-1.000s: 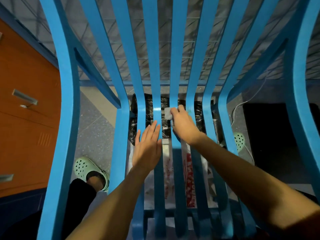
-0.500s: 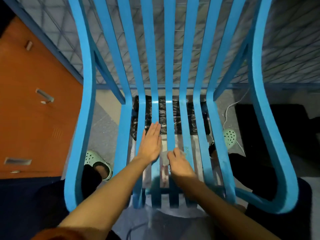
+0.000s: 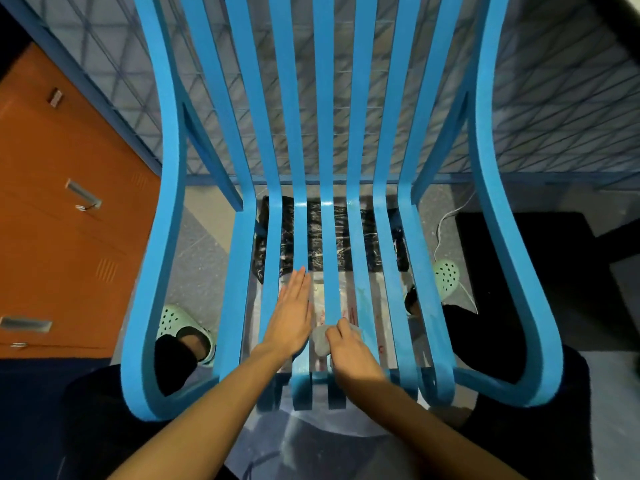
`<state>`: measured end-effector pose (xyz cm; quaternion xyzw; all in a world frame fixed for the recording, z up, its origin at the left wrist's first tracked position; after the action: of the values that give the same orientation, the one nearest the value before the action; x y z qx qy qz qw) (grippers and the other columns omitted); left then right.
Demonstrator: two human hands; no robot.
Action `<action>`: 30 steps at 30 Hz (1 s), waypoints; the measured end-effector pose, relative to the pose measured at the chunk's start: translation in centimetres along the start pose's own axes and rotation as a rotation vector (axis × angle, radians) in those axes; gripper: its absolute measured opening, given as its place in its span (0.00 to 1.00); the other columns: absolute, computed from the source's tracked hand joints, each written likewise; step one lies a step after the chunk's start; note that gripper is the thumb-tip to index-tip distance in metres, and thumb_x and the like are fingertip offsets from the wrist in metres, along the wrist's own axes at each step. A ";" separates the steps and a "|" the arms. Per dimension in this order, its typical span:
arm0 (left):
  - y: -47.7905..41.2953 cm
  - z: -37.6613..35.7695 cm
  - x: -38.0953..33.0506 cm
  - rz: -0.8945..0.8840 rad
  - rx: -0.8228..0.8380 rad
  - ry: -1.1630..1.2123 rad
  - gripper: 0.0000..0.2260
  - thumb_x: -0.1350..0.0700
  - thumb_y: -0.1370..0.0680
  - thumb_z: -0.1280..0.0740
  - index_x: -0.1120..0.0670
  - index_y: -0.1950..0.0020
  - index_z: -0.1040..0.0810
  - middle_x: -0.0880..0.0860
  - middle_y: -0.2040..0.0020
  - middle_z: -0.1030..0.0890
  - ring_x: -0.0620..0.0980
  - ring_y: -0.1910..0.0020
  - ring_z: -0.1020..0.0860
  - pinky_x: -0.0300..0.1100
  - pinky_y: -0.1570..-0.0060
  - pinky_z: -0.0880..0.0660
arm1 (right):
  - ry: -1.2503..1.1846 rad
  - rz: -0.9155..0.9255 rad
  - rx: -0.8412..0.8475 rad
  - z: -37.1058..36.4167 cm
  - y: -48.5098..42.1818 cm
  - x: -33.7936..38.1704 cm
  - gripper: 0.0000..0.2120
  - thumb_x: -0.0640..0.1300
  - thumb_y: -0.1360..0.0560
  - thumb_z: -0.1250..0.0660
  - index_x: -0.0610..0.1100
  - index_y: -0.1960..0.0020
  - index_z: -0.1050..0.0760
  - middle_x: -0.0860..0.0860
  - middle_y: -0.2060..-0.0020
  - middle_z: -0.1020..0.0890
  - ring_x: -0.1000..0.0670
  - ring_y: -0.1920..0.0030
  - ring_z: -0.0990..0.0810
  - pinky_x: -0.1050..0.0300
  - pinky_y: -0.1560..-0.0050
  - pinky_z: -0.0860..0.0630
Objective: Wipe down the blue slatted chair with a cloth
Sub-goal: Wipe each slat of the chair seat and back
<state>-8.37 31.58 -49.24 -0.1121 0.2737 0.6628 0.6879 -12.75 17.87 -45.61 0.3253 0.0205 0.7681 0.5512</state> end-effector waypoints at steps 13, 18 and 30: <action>-9.8 2.0 0.7 0.141 -0.037 0.179 0.28 0.66 0.18 0.51 0.54 0.21 0.58 0.49 0.21 0.60 0.43 0.23 0.61 0.36 0.28 0.61 | 0.087 0.051 -0.086 7.1 -15.9 -2.1 0.16 0.27 0.28 0.38 0.39 0.43 0.28 0.44 0.45 0.29 0.43 0.49 0.25 0.52 0.50 0.28; -12.6 2.3 0.7 0.142 -0.071 0.113 0.33 0.73 0.23 0.49 0.57 0.21 0.58 0.52 0.21 0.60 0.48 0.23 0.62 0.39 0.26 0.61 | 0.103 -0.010 -0.146 10.5 -23.4 -2.4 0.13 0.30 0.28 0.35 0.37 0.44 0.27 0.41 0.44 0.28 0.40 0.47 0.24 0.50 0.48 0.28; -13.2 2.9 0.5 0.166 -0.109 0.105 0.29 0.70 0.20 0.48 0.57 0.21 0.53 0.52 0.20 0.55 0.48 0.22 0.57 0.36 0.29 0.60 | 0.208 0.064 -0.107 10.6 -24.6 -2.5 0.17 0.31 0.27 0.37 0.36 0.38 0.32 0.40 0.41 0.31 0.40 0.45 0.26 0.52 0.46 0.30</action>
<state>5.18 32.21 -49.83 -0.1610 0.2812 0.7247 0.6082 13.72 21.86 -48.00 0.2141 0.0261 0.8149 0.5380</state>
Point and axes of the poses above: each hand's wrist, its own y-axis away from the middle knuckle, its own z-axis out of the back of the hand, x = y × z, the point moved 3 cm from there along -y, towards the middle knuckle
